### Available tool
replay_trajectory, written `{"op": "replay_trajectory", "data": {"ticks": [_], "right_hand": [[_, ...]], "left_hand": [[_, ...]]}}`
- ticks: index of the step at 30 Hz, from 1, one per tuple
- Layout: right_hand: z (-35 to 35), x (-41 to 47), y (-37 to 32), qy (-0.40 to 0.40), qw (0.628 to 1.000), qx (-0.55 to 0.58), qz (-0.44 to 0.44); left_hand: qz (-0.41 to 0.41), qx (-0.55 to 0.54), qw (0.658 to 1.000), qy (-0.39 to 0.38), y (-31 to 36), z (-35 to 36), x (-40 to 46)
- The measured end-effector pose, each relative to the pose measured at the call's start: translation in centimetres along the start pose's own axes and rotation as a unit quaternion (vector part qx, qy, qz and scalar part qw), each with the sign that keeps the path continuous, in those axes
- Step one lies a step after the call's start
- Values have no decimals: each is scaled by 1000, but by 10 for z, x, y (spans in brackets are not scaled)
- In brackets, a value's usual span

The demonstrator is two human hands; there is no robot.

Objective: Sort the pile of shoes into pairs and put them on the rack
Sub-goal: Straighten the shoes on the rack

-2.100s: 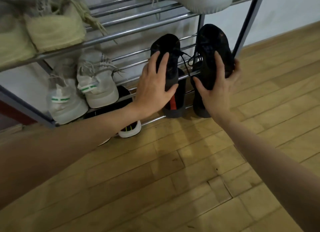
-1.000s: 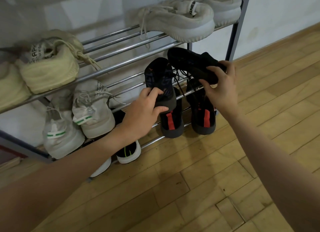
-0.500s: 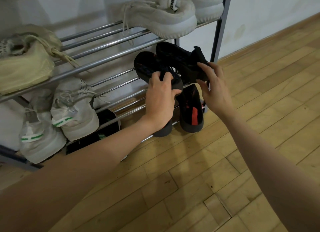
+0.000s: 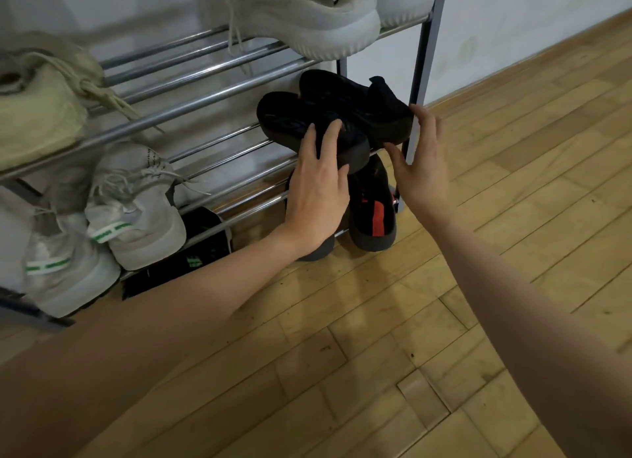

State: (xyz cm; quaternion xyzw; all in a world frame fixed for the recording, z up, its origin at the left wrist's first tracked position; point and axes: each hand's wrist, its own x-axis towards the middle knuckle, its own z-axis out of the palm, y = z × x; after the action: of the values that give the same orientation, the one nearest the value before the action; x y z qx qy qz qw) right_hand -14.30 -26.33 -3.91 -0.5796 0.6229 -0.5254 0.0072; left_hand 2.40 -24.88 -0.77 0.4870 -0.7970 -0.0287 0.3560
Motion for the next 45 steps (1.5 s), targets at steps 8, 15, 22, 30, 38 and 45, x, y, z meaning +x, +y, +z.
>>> {"op": "replay_trajectory", "data": {"ticks": [8,15,22,30,38,45], "right_hand": [[16,-84,21,-116,982,-49,140],[27,-102,21,-265,950,-112,119],[42,-94,27,-279,941,-148,124],[37,-95,44,-248,958,-44,138],[27,-92,51,-261,965,-10,4],[42,-56,48,-283,958,-45,-19]], "left_hand": [[126,79,984,-100,-36,3,-104],[-21,137,960,-242,-74,23,-101],[-16,154,948,-276,-84,36,-82],[-19,110,950,-291,-86,32,-66],[-28,137,968,-210,-75,36,-85],[-57,140,968,-202,-68,39,-87]]}}
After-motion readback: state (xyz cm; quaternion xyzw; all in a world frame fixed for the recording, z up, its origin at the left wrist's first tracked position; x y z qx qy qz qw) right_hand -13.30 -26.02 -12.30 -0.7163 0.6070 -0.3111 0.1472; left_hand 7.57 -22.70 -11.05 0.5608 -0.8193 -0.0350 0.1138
